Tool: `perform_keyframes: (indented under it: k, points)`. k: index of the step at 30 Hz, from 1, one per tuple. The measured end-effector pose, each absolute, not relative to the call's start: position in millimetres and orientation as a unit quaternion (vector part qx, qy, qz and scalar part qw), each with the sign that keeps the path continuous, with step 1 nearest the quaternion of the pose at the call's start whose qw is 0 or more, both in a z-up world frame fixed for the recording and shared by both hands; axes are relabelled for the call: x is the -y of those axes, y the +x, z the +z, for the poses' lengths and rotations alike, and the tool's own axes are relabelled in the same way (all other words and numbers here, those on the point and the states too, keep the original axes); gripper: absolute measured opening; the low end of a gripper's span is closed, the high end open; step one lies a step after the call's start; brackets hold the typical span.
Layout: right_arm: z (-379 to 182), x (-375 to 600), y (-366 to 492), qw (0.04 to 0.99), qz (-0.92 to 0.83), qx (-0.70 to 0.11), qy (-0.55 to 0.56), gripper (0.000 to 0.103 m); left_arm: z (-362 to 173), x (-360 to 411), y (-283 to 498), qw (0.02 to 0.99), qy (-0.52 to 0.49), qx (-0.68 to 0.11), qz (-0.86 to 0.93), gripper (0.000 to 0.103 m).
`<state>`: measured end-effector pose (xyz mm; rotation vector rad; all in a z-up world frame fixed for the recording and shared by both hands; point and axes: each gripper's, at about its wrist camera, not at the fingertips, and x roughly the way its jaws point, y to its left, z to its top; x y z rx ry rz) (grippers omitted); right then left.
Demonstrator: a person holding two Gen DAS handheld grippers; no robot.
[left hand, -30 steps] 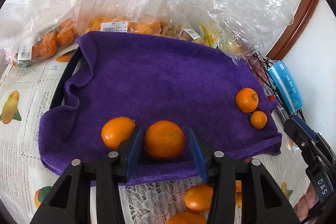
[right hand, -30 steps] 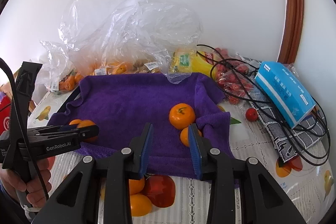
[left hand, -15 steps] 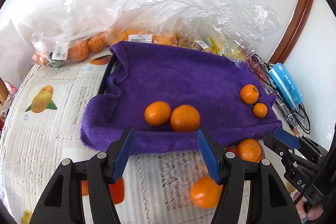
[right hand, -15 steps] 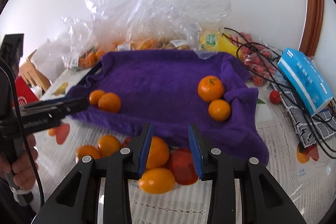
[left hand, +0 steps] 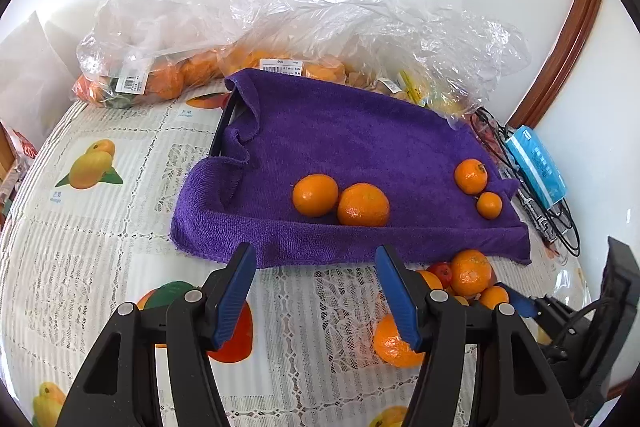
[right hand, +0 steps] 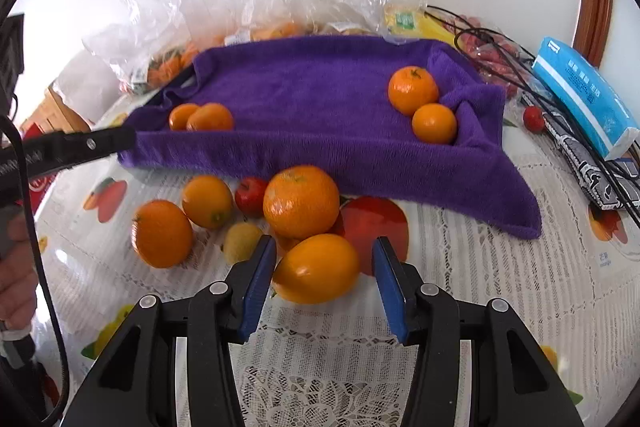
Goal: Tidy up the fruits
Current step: 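Grasp an orange with the right gripper while the left gripper grasps a large orange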
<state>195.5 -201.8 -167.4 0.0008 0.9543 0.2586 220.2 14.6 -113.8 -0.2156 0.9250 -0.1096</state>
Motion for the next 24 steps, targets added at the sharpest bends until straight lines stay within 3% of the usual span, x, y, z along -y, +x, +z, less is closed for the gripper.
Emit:
perform_keyframes:
  k: [2, 12, 24]
  points:
    - [-167.2, 202.1, 194.5, 0.882, 0.121, -0.455, 0.0, 0.04, -113.1, -15.5, 219.7, 0.888, -0.107, -0.445, -0.053, 0.06]
    - [-167.2, 204.0, 182.2, 0.882, 0.115, -0.456, -0.01, 0.034, -107.4, 0.3, 210.2, 0.89, -0.09, -0.441, -0.076, 0.06]
    - [-149.3, 239.5, 170.3, 0.902, 0.083, -0.424, 0.012, 0.033, -116.4, 15.2, 198.7, 0.878, -0.098, -0.452, -0.121, 0.06]
